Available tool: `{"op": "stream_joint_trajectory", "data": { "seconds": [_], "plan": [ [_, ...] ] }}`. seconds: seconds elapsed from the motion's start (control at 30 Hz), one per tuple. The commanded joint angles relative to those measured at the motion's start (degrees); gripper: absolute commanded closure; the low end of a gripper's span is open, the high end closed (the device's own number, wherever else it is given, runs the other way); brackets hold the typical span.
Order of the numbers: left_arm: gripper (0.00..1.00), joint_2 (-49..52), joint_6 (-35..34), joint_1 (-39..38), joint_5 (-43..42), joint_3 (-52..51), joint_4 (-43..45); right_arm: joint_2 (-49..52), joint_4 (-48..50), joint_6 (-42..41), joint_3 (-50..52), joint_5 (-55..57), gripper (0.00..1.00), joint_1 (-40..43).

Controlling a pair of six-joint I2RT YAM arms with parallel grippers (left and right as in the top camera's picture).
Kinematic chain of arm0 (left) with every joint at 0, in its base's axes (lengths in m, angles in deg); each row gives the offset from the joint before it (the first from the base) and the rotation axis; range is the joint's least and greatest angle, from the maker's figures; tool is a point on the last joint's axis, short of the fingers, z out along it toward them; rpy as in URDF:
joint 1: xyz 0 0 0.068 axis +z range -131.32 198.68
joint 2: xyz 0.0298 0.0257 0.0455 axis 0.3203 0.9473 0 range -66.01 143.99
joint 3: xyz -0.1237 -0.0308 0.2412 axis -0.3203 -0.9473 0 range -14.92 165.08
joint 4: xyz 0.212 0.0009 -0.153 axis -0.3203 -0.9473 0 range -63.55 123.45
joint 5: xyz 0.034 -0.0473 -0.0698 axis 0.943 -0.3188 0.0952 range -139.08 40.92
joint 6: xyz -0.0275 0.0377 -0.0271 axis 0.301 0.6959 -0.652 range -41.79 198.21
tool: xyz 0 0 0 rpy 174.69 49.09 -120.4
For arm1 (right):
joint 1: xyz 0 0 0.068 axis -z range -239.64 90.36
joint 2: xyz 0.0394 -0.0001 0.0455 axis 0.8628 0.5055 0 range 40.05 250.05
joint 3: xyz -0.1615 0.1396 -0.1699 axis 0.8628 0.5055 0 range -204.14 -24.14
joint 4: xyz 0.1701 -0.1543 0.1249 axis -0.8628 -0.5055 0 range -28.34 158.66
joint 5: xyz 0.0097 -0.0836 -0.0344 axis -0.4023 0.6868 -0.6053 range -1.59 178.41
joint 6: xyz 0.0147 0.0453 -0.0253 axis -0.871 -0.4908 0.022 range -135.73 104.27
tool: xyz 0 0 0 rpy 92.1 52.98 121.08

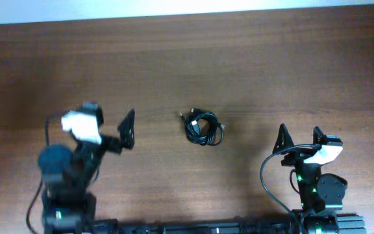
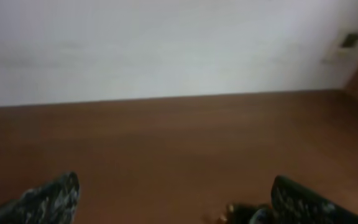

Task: Untangle cables
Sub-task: 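Reach the left gripper to the black cable bundle and grasp it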

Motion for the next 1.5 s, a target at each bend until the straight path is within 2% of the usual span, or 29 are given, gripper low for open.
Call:
{"op": "stream_joint_trajectory", "data": {
  "seconds": [0.0,0.1,0.17,0.23,0.33,0.4,0.47,0.5,0.53,0.6,0.7,0.73,0.83,0.9,1.0,1.13,1.17,1.2,1.23,1.27,1.3,1.33,1.43,1.47],
  "plan": [
    [0.01,12.11,-0.24,-3.56,-9.07,6.97,-3.13,-0.35,-0.04,0.15,0.46,0.5,0.02,-0.24],
    [0.01,24.15,-0.39,-13.25,-13.99,7.67,1.29,-0.35,-0.04,0.15,0.46,0.5,0.02,-0.24],
    [0.01,29.29,-0.42,-16.55,-14.47,7.67,2.86,-0.35,-0.04,0.13,0.46,0.5,0.02,-0.24],
    [0.01,35.34,-0.39,-19.82,-18.47,7.67,9.09,-0.35,-0.04,0.13,0.46,0.5,0.02,-0.24],
    [0.01,43.71,-0.09,-22.8,-17.42,7.67,21.33,-0.35,-0.04,0.13,0.46,0.5,0.02,-0.24],
    [0.0,50.21,6.27,-24.17,-11.98,7.67,26.71,-0.35,-0.04,0.13,0.46,0.5,0.02,-0.24],
    [0.09,55.76,17.07,-24.61,-9.42,7.67,28.35,-0.35,-0.04,0.15,0.46,0.5,0.02,-0.24],
    [0.13,57.02,19.76,-24.61,-9.01,7.67,28.55,-0.35,-0.04,0.13,0.46,0.5,0.02,-0.24],
    [0.08,59.69,24.28,-24.61,-7.13,7.67,29.16,-0.35,-0.04,0.15,0.46,0.5,0.02,-0.24],
    [0.01,61.86,26.77,-24.61,-3.67,7.67,30.12,-0.35,-0.04,0.13,0.46,0.5,0.02,-0.24],
    [0.01,62.42,26.77,-24.61,-3.5,7.67,32.22,-0.35,-0.04,0.15,0.46,0.5,0.02,-0.24],
    [0.11,62.49,26.8,-24.63,-3.32,7.67,33.03,-0.35,-0.04,0.15,0.46,0.5,0.02,-0.24],
    [0.16,63.23,31.56,-26.56,-3.21,7.67,31.43,-0.35,-0.04,0.15,0.46,0.5,0.02,-0.24],
    [0.16,63.63,34.32,-30.49,3.34,7.69,31.06,-0.35,-0.04,0.15,0.46,0.5,0.02,-0.24],
    [0.23,65.66,36.17,-33.79,6.8,7.69,31.61,-0.35,-0.04,0.15,0.46,0.5,0.02,-0.24],
    [0.4,71.8,36.11,-33.99,11.06,7.72,37.11,-0.35,-0.04,0.13,0.46,0.5,0.02,-0.24],
    [0.52,72.15,36.13,-33.99,11.08,7.72,37.51,-0.35,-0.04,0.15,0.46,0.5,0.02,-0.24],
    [0.84,72.13,36.11,-33.99,11.85,7.72,37.81,-0.35,-0.04,0.15,0.46,0.5,0.02,-0.24],
    [1.0,72.08,35.63,-33.99,17.68,7.78,38.49,-0.35,-0.04,0.13,0.46,0.5,0.02,-0.24],
    [1.0,71.82,34.62,-33.99,22.73,8.04,38.75,-0.35,-0.04,0.13,0.46,0.5,0.02,-0.24],
    [1.0,70.18,30.88,-33.99,32.37,8.68,38.77,-0.35,-0.04,0.15,0.46,0.5,0.02,-0.24],
    [1.0,68.06,26.73,-33.99,36.2,8.68,38.38,-0.35,-0.04,0.13,0.46,0.5,0.02,-0.24],
    [1.0,60.22,2.62,-33.99,37.59,8.68,30.47,-0.35,-0.04,0.15,0.46,0.5,0.02,-0.24],
    [1.0,55.54,-15.8,-33.99,37.57,8.68,22.01,-0.35,-0.04,0.13,0.46,0.5,0.02,-0.24]
  ]
}}
